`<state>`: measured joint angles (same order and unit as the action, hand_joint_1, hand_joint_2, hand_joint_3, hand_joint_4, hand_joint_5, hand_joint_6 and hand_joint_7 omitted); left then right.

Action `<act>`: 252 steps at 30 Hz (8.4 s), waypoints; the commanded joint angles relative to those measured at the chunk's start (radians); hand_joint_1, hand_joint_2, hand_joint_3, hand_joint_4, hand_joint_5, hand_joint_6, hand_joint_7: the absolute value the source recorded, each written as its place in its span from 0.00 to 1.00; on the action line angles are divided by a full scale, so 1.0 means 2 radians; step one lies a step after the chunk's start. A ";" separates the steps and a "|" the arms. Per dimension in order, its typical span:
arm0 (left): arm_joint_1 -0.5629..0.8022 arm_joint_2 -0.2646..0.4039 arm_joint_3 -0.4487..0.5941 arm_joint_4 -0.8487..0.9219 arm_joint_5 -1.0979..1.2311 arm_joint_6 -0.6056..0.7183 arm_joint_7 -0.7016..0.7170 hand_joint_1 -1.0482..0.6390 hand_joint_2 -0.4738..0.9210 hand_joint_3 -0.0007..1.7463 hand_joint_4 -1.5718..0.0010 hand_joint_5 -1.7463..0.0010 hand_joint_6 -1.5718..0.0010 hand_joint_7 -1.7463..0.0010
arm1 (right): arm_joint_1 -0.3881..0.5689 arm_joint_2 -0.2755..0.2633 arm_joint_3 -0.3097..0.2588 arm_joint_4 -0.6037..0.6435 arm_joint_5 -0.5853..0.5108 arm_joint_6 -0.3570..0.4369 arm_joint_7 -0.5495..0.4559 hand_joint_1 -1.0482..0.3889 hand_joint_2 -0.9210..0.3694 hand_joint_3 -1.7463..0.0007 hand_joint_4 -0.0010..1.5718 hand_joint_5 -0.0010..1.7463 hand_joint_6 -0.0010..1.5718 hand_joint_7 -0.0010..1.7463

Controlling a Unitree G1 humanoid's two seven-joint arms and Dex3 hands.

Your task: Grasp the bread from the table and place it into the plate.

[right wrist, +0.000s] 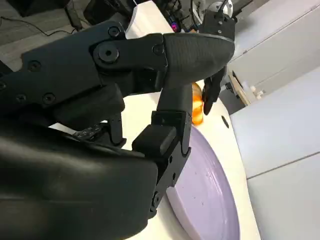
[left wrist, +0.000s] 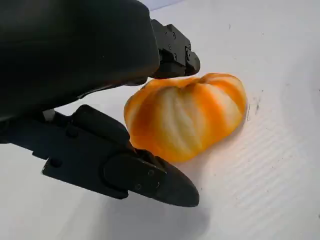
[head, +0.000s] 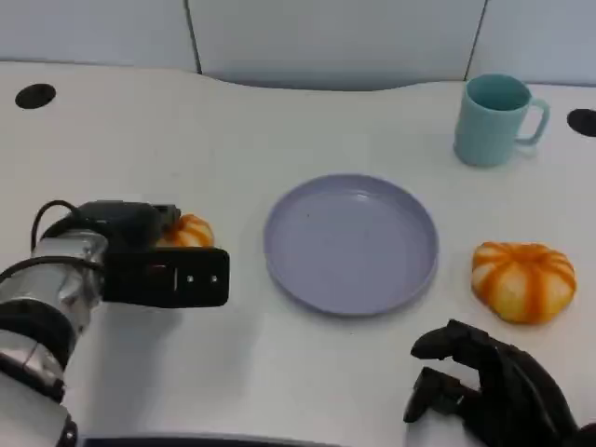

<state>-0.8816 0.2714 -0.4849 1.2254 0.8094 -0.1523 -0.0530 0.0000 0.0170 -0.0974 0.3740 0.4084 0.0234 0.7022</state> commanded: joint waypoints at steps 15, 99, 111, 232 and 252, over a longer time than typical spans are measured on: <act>-0.031 -0.027 -0.046 0.055 0.001 0.043 0.026 0.15 0.92 0.00 0.96 0.84 0.88 0.99 | 0.024 -0.006 -0.002 -0.030 0.009 0.020 -0.004 0.37 0.00 0.78 0.47 0.76 0.47 0.54; -0.081 -0.115 -0.056 0.013 -0.031 -0.177 0.171 0.47 0.72 0.55 0.38 0.00 0.53 0.00 | 0.007 0.000 0.015 -0.015 0.003 0.017 -0.008 0.37 0.00 0.78 0.48 0.76 0.48 0.53; -0.084 -0.132 -0.082 0.032 -0.014 -0.143 0.147 0.37 0.82 0.33 0.58 0.00 0.68 0.00 | 0.011 0.007 0.012 -0.015 0.007 0.017 0.000 0.37 0.00 0.79 0.49 0.73 0.49 0.53; 0.444 -0.158 0.404 -0.400 -0.707 0.010 -0.262 0.23 1.00 0.06 0.81 0.00 0.83 0.22 | -0.022 0.000 0.005 0.021 -0.006 -0.028 0.001 0.37 0.00 0.74 0.45 0.81 0.45 0.56; 0.418 -0.146 0.388 -0.323 -0.618 -0.114 -0.266 0.22 1.00 0.08 0.79 0.00 0.81 0.22 | -0.059 -0.002 -0.021 0.122 0.005 -0.078 0.040 0.39 0.00 0.73 0.40 0.80 0.36 0.64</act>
<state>-0.0415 -0.0279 0.2941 0.5727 -0.4348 -0.3536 -0.5846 -0.1055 0.0308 -0.1208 0.5793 0.4084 -0.1153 0.7655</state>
